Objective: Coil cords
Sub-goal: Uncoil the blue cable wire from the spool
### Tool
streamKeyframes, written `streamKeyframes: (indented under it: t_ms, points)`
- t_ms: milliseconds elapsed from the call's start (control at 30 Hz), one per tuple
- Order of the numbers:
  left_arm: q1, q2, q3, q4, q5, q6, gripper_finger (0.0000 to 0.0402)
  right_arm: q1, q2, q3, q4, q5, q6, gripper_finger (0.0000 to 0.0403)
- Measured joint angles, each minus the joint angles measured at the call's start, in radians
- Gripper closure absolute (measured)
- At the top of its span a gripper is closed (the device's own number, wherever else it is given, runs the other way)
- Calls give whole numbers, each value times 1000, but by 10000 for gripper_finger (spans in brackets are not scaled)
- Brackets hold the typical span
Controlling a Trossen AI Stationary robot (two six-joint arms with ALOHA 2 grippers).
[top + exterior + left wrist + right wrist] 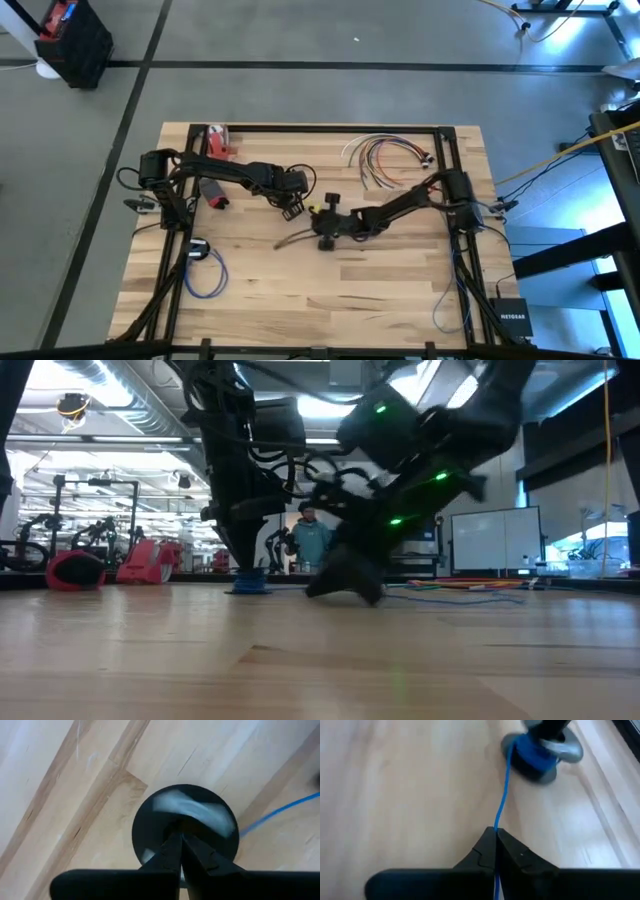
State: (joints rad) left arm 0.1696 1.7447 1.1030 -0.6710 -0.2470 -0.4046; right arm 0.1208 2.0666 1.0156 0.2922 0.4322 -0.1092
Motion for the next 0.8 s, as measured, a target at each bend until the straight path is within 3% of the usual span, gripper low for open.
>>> streamKeyframes:
  t_ms: [167,433,600,800]
  points:
    - [0,0,0,-8,-1,-7,402,47,-124,-99,-99,-6,-2,397]
    - [0,0,0,-28,0,-21,402,119,-394,-341,-251,-12,137,399]
    - [0,0,0,-30,0,-29,402,170,-609,-444,-515,-14,279,400]
    - [0,0,0,-28,0,-34,402,233,-833,-455,-893,-53,512,398]
